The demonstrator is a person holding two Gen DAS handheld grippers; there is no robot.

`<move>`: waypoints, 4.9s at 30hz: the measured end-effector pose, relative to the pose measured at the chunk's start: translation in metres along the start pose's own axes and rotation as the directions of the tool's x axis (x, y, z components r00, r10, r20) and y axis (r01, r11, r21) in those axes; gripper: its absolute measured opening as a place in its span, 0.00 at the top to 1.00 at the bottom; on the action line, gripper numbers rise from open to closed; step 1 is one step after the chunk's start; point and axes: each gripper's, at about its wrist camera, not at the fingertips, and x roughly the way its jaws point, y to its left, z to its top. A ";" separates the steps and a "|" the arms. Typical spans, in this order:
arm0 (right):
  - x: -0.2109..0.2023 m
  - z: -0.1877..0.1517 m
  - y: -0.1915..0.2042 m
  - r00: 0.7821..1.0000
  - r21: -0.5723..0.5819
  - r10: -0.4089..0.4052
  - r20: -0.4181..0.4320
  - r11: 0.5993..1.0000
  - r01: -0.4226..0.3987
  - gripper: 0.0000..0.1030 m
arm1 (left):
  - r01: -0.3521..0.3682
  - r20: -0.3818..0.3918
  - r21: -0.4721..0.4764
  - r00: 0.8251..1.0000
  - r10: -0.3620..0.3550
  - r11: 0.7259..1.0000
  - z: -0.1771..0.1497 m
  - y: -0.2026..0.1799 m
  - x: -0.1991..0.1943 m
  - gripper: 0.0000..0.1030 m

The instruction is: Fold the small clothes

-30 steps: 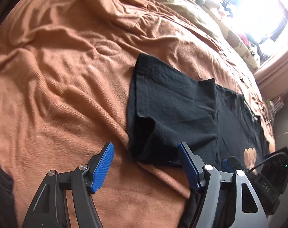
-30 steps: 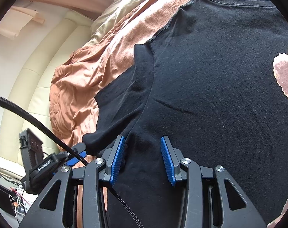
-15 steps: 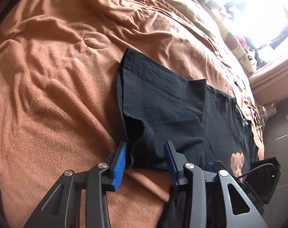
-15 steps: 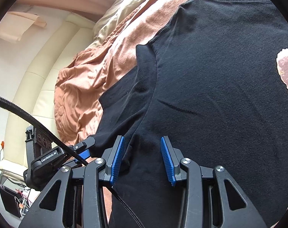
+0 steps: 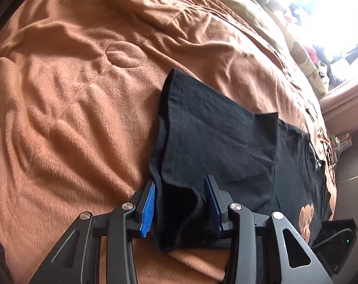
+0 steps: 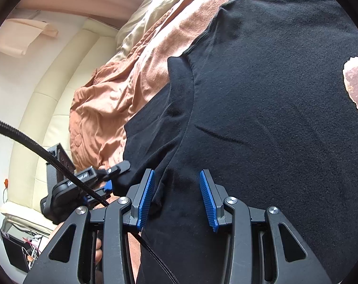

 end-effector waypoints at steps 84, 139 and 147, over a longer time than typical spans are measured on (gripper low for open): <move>0.010 0.016 0.074 0.812 -0.524 -0.578 0.077 0.670 0.526 0.33 | 0.065 -0.137 0.376 0.990 -0.013 0.924 -0.077 -0.093 0.005 0.55; -0.087 0.043 -0.007 0.949 -0.008 -0.312 0.055 0.950 0.312 0.45 | 0.048 -0.074 0.363 0.997 -0.022 0.930 -0.082 -0.095 -0.031 0.91; -0.176 0.016 -0.001 0.930 -0.118 -0.354 0.101 0.924 0.364 0.39 | 0.083 -0.060 0.425 0.996 -0.063 0.901 -0.091 -0.137 -0.019 0.91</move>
